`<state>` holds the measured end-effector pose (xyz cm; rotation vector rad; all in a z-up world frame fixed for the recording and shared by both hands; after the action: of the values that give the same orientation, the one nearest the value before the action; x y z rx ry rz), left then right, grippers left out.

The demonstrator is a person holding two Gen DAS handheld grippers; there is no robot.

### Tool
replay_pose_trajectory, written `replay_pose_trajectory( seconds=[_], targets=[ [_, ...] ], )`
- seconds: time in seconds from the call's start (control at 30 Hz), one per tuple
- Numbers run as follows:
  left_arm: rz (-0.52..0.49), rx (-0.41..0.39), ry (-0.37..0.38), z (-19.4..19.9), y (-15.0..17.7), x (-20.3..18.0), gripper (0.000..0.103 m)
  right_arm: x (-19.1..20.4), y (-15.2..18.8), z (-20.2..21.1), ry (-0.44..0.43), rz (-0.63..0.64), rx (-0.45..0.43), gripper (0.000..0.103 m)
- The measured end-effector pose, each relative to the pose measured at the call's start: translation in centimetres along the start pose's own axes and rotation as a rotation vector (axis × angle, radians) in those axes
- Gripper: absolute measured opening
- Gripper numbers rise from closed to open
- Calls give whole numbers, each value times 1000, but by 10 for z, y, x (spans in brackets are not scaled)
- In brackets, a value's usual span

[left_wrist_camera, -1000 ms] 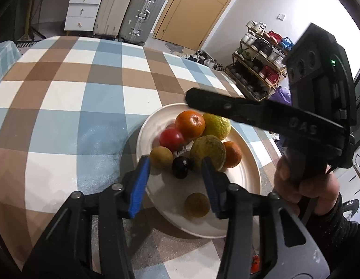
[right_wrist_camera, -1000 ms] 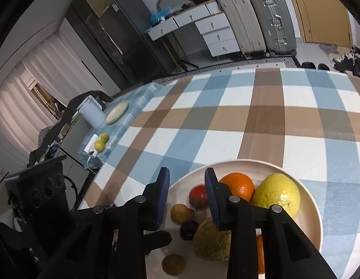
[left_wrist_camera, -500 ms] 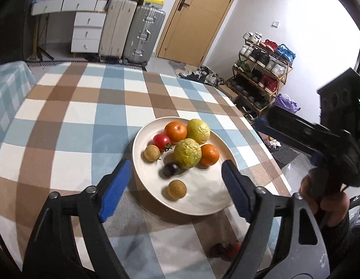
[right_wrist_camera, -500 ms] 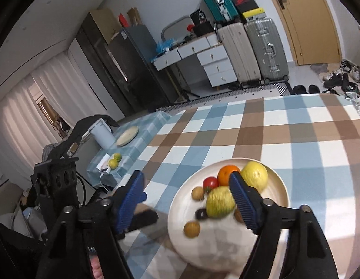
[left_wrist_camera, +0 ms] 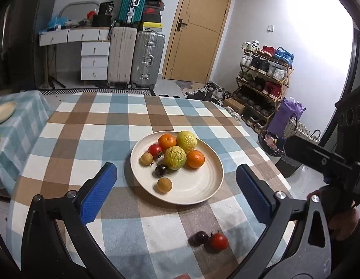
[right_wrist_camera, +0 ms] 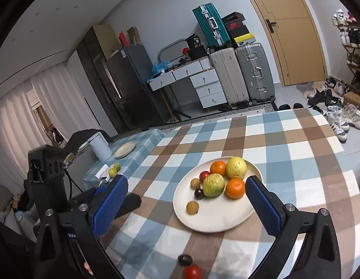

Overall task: Organize fruits
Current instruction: 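Withdraw both grippers toward the remaining tomato and plum, then grasp the remaining red tomato with the right gripper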

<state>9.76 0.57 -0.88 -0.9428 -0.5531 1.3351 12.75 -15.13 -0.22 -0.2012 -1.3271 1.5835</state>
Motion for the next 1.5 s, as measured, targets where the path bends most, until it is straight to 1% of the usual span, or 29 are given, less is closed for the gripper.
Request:
replay_pose_trajectory(
  seconds=[0.27,0.43,0.6,0.83,0.97,1.07,1.13,1.23,1.33,1.4,1.43,1.5],
  targets=[
    [-16,-12,-21,23,23,-11,102,9,30,31,36,42,-21,103],
    [2,-23,-40,32,40,-11,102,10,48,41,38,23,-23,103],
    [11,-5,-60,29,60,-6,102,10,68,39,39,13,9,103],
    [21,42,-72,21,88,0,102,7,99,28,60,19,66,103],
    [14,55,-74,18,100,1,102,3,114,18,57,10,108,103],
    [16,71,-71,14,108,2,102,0,124,10,31,-2,132,103],
    [16,79,-71,12,112,3,102,-3,129,5,34,-9,151,102],
    [17,86,-72,10,115,6,102,-6,135,-1,24,-18,175,98],
    [22,92,-74,8,117,9,102,-7,139,-8,24,-20,203,89],
    [31,95,-70,7,118,12,102,-8,142,-14,24,-23,221,82],
    [35,98,-69,6,119,13,102,-8,143,-16,25,-25,231,81],
    [44,103,-65,5,120,15,102,-8,144,-21,20,-37,249,74]
  ],
)
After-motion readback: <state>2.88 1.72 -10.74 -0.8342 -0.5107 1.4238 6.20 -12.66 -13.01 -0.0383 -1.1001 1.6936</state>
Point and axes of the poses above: each gripper's, at about its wrist camera, not at the fingertips, and z roughly against the way its jaws point, x to its left, y to its underside, the point moved 4 cm from there along -z, roughly the way its jaws point, and after that the axes turned 4 degrees about -z, right-handed, at the moved point
